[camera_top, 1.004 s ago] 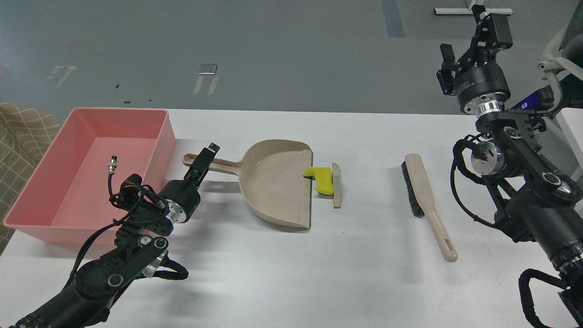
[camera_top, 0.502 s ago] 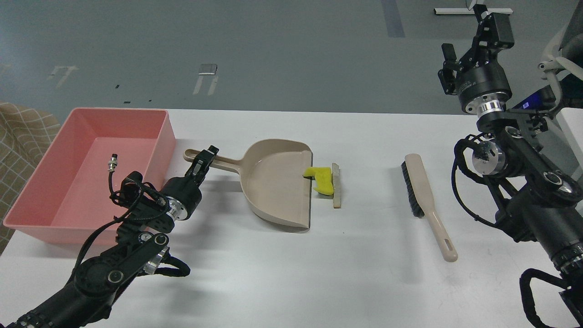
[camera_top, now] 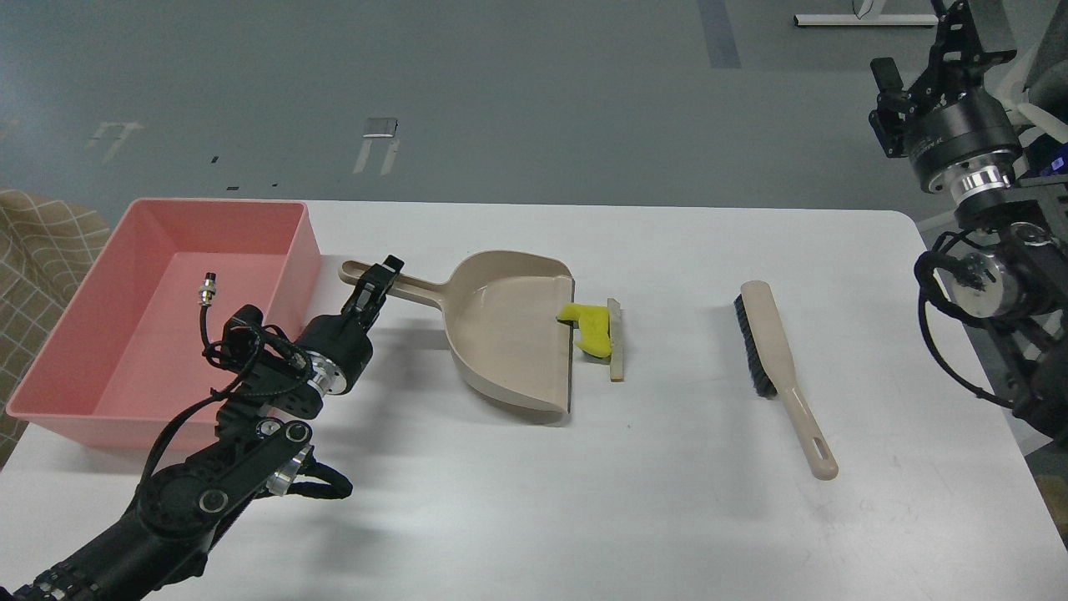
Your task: Sweep and dump garbage into bin
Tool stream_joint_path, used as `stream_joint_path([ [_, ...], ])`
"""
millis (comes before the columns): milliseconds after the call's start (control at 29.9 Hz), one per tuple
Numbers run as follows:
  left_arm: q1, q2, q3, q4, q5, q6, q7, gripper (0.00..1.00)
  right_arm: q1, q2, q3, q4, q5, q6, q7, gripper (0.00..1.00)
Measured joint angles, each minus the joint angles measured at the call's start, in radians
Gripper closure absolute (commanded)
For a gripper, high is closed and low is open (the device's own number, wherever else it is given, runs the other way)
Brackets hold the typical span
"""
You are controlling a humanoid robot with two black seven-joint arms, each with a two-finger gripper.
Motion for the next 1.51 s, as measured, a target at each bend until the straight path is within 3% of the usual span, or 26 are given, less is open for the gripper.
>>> stream_joint_path([
  [134,0.0,-0.002,0.0,0.0,0.0,0.0,0.001,1.0,0.028,-0.227,-0.194,0.178,-0.007,0.041,-0.027,0.01],
  [268,0.0,-0.002,0.0,0.0,0.0,0.0,0.001,1.0,0.049,-0.422,-0.338,0.322,-0.048,0.091,-0.088,0.01],
  [402,0.001,-0.002,0.0,-0.001,0.001,0.0,0.001,1.0,0.053,-0.53,-0.419,0.411,-0.174,0.137,-0.138,0.01],
  [602,0.002,-0.002,0.001,-0.005,0.001,-0.001,0.001,1.0,0.03,-0.646,-0.516,0.541,-0.37,0.199,-0.153,0.01],
  [937,-0.017,-0.008,0.0,-0.014,0.002,0.0,0.001,1.0,0.024,-0.668,-0.629,0.594,-0.543,0.225,-0.225,0.01],
  [1506,-0.011,-0.018,0.002,-0.015,0.002,0.0,-0.002,1.0,0.002,-0.552,-0.702,0.59,-0.595,0.225,-0.308,0.04],
])
